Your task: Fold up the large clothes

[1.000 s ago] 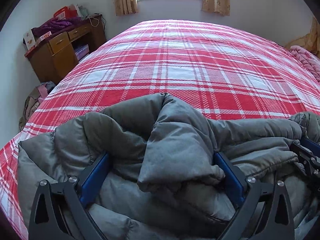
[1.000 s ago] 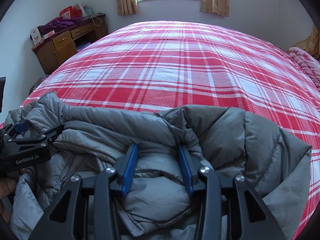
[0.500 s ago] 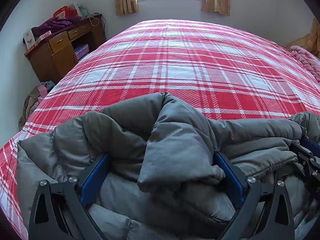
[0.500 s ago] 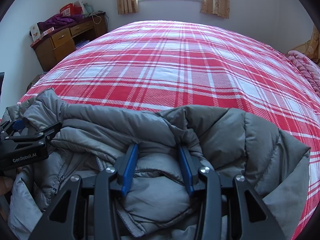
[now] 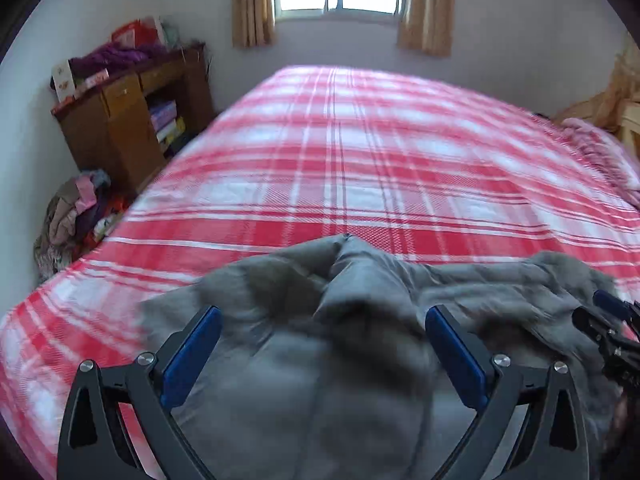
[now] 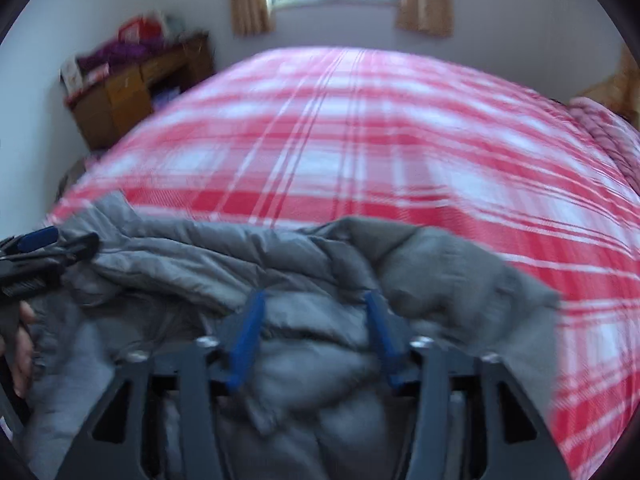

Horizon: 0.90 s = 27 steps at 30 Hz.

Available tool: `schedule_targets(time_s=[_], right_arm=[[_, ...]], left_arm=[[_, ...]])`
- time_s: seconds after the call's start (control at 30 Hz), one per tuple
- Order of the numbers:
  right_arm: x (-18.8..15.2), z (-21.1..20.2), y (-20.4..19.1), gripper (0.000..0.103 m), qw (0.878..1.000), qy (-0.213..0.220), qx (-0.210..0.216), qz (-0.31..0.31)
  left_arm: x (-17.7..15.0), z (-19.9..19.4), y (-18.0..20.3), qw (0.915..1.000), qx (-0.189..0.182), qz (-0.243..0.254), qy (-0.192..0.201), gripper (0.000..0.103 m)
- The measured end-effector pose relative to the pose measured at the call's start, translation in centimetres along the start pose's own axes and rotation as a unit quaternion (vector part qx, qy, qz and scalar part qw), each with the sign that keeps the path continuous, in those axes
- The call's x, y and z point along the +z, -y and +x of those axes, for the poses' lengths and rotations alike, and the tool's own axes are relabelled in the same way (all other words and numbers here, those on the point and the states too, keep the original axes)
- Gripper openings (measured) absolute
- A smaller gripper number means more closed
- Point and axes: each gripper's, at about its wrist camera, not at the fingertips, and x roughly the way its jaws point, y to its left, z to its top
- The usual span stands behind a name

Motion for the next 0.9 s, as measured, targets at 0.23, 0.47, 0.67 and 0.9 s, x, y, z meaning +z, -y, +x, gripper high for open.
schedule_targets(time_s=[0.23, 0.47, 0.67, 0.9], right_arm=[[-7.7, -8.8, 3.5, 0.077, 1.0, -0.009, 0.0, 0.002], [-18.6, -14.1, 6.3, 0.077, 0.998, -0.054, -0.007, 0.039], [-23.7, -18.8, 5.7, 0.077, 0.997, -0.042, -0.008, 0.06], [-28.2, -22.1, 4.6, 0.077, 0.997, -0.041, -0.007, 0.071]], left_arm=[[-11.9, -7.3, -4.1, 0.9982, 0.019, 0.031, -0.048, 0.102], [-21.5, -11.2, -7.2, 0.9969, 0.038, -0.014, -0.068, 0.102], [-25.1, -15.0, -6.0, 0.9978, 0.006, -0.028, -0.059, 0.102], [-29.8, -17.1, -5.8, 0.997, 0.003, -0.019, -0.076, 0.102]])
